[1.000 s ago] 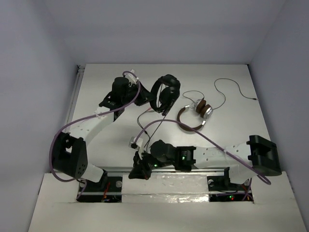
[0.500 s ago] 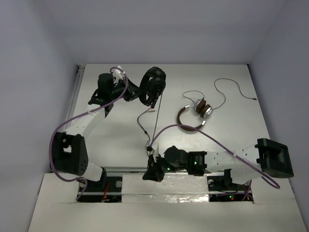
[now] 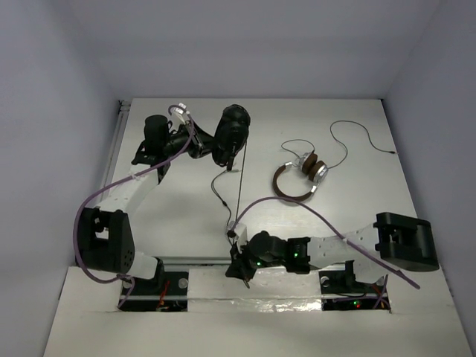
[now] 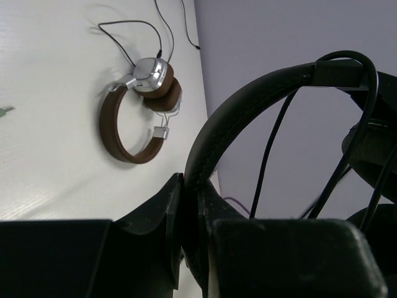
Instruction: Wrap the headphones
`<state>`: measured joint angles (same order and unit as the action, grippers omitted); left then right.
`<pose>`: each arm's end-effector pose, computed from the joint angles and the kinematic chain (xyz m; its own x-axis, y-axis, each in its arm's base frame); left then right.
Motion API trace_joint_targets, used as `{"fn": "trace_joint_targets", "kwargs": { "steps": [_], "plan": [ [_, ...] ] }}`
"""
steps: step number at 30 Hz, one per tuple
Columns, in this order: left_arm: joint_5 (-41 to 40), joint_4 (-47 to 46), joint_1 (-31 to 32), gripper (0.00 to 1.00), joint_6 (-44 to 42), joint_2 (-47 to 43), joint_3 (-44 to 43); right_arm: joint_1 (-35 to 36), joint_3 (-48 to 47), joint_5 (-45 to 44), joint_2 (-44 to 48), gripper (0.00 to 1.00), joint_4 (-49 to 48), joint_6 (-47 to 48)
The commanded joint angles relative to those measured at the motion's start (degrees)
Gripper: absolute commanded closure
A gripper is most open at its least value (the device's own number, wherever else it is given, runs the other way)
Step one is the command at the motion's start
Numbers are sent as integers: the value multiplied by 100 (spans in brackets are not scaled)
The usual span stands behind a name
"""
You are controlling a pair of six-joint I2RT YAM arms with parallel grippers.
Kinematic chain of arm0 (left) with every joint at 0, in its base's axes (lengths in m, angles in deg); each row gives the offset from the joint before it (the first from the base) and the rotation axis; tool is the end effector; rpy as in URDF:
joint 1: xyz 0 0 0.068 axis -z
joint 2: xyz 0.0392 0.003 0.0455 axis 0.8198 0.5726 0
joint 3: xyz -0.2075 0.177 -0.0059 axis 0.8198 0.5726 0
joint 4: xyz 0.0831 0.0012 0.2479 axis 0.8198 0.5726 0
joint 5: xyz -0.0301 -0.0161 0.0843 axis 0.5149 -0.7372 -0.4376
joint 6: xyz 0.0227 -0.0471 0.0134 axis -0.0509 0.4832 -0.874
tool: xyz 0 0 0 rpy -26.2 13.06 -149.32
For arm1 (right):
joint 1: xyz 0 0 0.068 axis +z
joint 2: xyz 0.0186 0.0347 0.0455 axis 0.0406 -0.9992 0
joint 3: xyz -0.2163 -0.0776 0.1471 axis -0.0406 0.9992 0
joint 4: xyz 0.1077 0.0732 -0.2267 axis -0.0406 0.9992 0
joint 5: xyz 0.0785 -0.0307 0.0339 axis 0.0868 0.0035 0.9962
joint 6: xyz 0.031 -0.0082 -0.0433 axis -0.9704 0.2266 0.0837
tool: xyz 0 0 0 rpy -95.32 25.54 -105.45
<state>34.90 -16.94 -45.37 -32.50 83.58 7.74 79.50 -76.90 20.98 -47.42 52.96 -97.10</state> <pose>0.3183 -0.0814 0.3053 -0.7909 -0.4194 -0.4457 0.3281 0.3242 -0.8873 0.0369 0.2815 0.1794 -0.6147 -0.3589 -0.7024 -0.7882 0.3116 0.5307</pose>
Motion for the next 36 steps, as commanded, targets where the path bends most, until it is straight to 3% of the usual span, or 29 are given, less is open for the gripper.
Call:
{"fn": "trace_joint_targets", "kwargs": {
  "steps": [1, 8, 15, 21, 23, 27, 33, 36],
  "plan": [
    [143, -772, -29, 100, 571, -531, 41, 88, -162, 120, -379, 100, -532, 154],
    [-418, -675, -29, 100, 712, -935, 252, 88, -979, 551, -1215, 100, -830, 506],
    [-2225, 490, 375, 100, -157, -1287, 165, 88, -2086, 1105, -1400, 100, -490, 875],
    [-4344, 1468, 735, 100, -1256, -1585, 103, 88, -2194, 833, -269, 100, 433, 963],
    [-4654, 1531, 841, 100, -1510, -1655, 138, 88, -2194, 675, 40, 100, 906, 937],
    [-6005, 2179, 1455, 100, -1994, -1647, 68, 88, -2343, 227, 743, 100, 1909, 1068],
    [-6676, 3251, 2440, 100, -2592, -1542, 76, 88, -2896, -1035, 1640, 100, 3763, 1744],
    [-6538, 3682, 2652, 100, -2979, -1638, 182, -95, -3142, -1556, 1878, 100, 4423, 2017]
  ]
}}
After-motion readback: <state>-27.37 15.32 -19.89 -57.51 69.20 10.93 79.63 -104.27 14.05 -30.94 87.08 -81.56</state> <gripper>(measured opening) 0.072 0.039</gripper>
